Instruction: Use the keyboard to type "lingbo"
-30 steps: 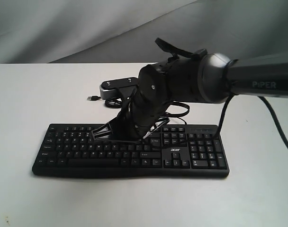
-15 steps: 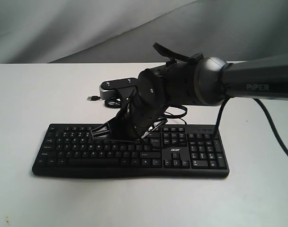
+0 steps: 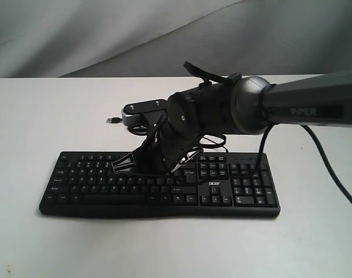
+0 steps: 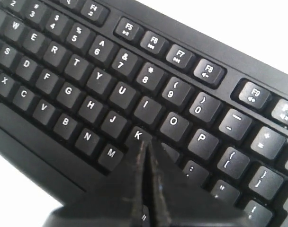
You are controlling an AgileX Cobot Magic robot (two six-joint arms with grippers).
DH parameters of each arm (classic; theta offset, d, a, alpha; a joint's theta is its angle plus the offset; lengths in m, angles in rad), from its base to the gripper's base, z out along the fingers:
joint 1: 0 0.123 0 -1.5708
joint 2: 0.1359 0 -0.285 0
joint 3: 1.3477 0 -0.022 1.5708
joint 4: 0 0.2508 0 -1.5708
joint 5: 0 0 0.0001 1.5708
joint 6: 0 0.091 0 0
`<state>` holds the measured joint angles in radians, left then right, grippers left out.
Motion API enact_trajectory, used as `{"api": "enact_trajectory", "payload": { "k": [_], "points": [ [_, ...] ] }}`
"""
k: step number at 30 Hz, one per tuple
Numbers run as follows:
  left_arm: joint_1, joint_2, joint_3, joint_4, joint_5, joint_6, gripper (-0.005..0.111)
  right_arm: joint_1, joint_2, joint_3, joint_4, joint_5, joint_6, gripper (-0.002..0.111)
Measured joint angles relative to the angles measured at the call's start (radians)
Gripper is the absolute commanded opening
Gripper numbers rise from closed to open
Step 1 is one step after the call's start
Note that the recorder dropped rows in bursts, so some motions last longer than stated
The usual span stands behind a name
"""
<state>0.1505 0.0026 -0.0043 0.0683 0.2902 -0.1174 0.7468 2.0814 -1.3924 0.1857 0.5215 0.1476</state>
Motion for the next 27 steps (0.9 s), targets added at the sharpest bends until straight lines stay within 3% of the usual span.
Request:
{"api": "enact_trajectory", "payload": {
  "k": [27],
  "points": [
    [0.0, 0.0, 0.0, 0.0, 0.0, 0.0, 0.001, -0.01, 0.033, 0.0, -0.006, -0.027, 0.016, 0.0]
  ]
}}
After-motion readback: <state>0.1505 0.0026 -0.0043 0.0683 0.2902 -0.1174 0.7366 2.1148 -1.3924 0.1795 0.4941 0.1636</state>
